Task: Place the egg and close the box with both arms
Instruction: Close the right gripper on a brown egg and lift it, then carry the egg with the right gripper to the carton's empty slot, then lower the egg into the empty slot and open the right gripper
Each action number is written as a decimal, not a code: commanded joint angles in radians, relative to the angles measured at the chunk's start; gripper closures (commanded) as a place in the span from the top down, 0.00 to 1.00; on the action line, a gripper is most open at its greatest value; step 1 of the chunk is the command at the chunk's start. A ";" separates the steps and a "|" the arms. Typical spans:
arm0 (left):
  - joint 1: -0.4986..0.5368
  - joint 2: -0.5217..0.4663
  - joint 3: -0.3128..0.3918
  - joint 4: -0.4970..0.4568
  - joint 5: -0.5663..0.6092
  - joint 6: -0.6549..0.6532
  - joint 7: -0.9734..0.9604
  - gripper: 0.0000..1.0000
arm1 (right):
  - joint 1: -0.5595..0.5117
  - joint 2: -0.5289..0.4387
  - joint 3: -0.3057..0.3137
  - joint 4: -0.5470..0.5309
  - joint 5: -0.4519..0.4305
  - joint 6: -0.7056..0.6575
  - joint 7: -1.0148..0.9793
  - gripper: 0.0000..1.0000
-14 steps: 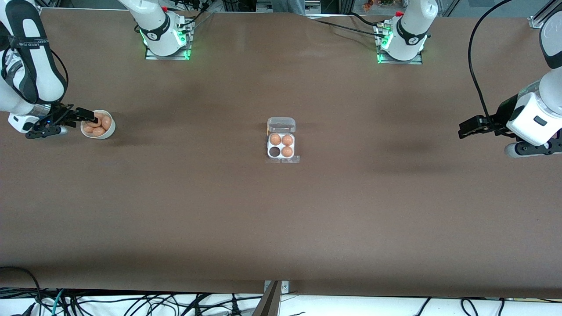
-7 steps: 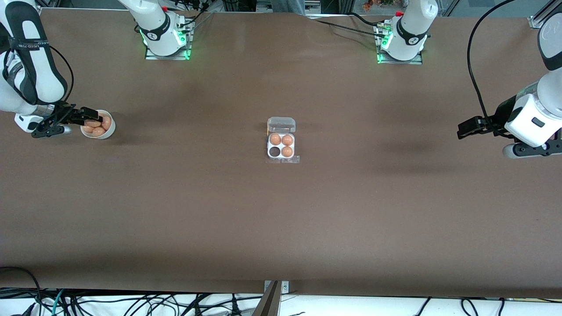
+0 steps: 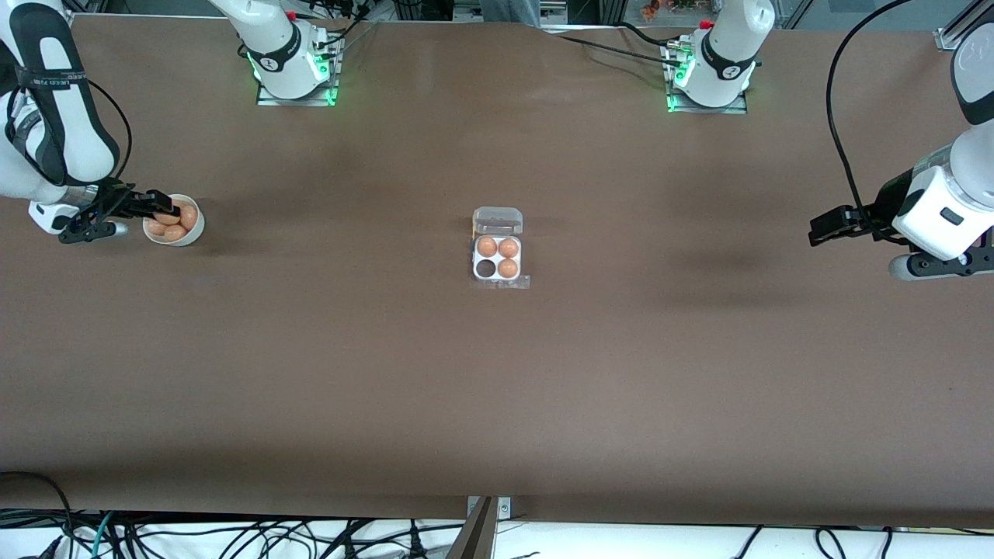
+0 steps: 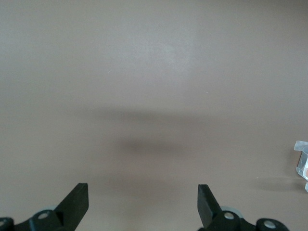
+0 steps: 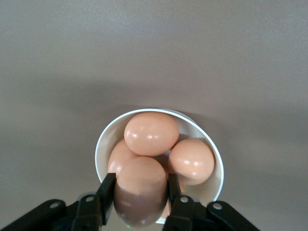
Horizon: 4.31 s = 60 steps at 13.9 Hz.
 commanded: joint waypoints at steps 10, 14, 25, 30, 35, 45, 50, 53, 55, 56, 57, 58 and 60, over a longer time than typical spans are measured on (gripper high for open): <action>0.008 0.002 -0.009 0.016 -0.012 -0.014 0.007 1.00 | 0.095 -0.016 0.013 0.232 0.008 -0.287 0.175 0.32; 0.008 0.002 -0.009 0.014 -0.012 -0.013 0.007 1.00 | 0.295 -0.010 0.015 0.326 0.006 -0.336 0.475 0.32; 0.008 0.002 -0.009 0.014 -0.012 -0.012 0.006 1.00 | 0.878 0.269 0.018 0.705 0.026 -0.340 1.511 0.32; 0.008 0.003 -0.009 0.014 -0.012 -0.012 0.006 1.00 | 0.893 0.436 0.131 0.893 0.143 -0.326 1.616 0.32; 0.008 0.002 -0.007 0.016 -0.012 -0.013 0.007 1.00 | 0.893 0.528 0.170 0.993 0.207 -0.281 1.659 0.33; 0.008 0.003 -0.007 0.017 -0.012 -0.012 0.007 1.00 | 0.893 0.582 0.211 1.000 0.267 -0.221 1.655 0.33; 0.008 0.003 -0.007 0.019 -0.013 -0.012 0.007 1.00 | 0.891 0.599 0.211 0.997 0.286 -0.223 1.647 0.40; 0.010 0.003 -0.007 0.020 -0.013 -0.012 0.006 0.99 | 0.889 0.602 0.210 0.998 0.283 -0.223 1.648 0.97; 0.010 0.003 -0.007 0.020 -0.013 -0.012 0.006 0.99 | 0.889 0.595 0.207 1.001 0.275 -0.224 1.648 1.00; 0.010 0.003 -0.007 0.020 -0.013 -0.012 0.006 0.99 | 0.886 0.593 0.204 1.001 0.275 -0.226 1.645 1.00; 0.010 0.003 -0.009 0.020 -0.013 -0.012 0.006 0.99 | 0.882 0.590 0.202 1.003 0.273 -0.226 1.636 1.00; 0.010 0.002 -0.009 0.020 -0.013 -0.012 0.004 0.98 | 0.880 0.587 0.198 1.003 0.273 -0.226 1.632 1.00; 0.010 0.003 -0.007 0.020 -0.045 -0.012 -0.001 0.89 | 0.871 0.576 0.173 1.003 0.272 -0.234 1.616 1.00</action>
